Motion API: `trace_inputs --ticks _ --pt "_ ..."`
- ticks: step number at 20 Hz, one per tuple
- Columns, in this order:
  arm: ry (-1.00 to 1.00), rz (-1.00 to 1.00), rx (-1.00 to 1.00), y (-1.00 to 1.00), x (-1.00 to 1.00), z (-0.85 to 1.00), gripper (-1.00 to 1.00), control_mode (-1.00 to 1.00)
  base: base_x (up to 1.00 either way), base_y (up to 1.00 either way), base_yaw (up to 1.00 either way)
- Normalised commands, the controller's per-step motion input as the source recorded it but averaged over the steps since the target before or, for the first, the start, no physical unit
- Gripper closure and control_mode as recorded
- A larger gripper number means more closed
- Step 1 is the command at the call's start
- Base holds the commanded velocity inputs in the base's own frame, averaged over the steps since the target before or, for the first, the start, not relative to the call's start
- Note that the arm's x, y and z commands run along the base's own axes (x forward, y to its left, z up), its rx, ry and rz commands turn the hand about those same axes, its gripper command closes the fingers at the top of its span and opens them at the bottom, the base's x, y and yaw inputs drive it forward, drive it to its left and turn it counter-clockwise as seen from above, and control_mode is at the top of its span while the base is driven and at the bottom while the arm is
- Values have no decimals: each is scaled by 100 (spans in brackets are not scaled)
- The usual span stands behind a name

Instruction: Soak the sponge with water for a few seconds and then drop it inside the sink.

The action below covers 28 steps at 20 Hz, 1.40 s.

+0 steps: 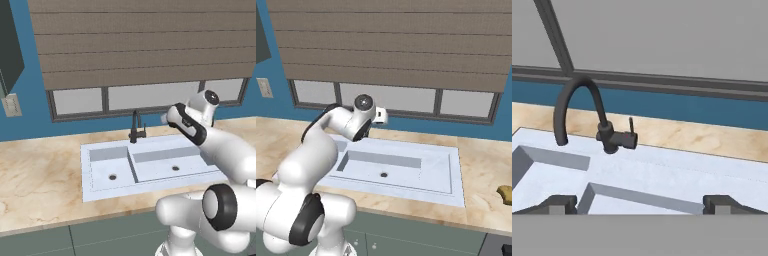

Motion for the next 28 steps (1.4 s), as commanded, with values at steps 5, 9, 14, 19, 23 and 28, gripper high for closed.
trace_inputs --ticks 5,9,14,19,23,28 --pt "-15 0 3 0 0 -19 -100 -100 0 0 0" --pt "-13 0 3 0 0 -17 -100 -100 0 0 0" --pt "-9 0 1 0 0 -6 -100 -100 0 0 0" --pt "-9 0 2 0 0 0 -100 -100 0 0 0" --pt "-7 4 2 0 0 0 -100 -100 0 0 0" --pt "-5 3 0 0 0 0 -100 -100 0 0 0"
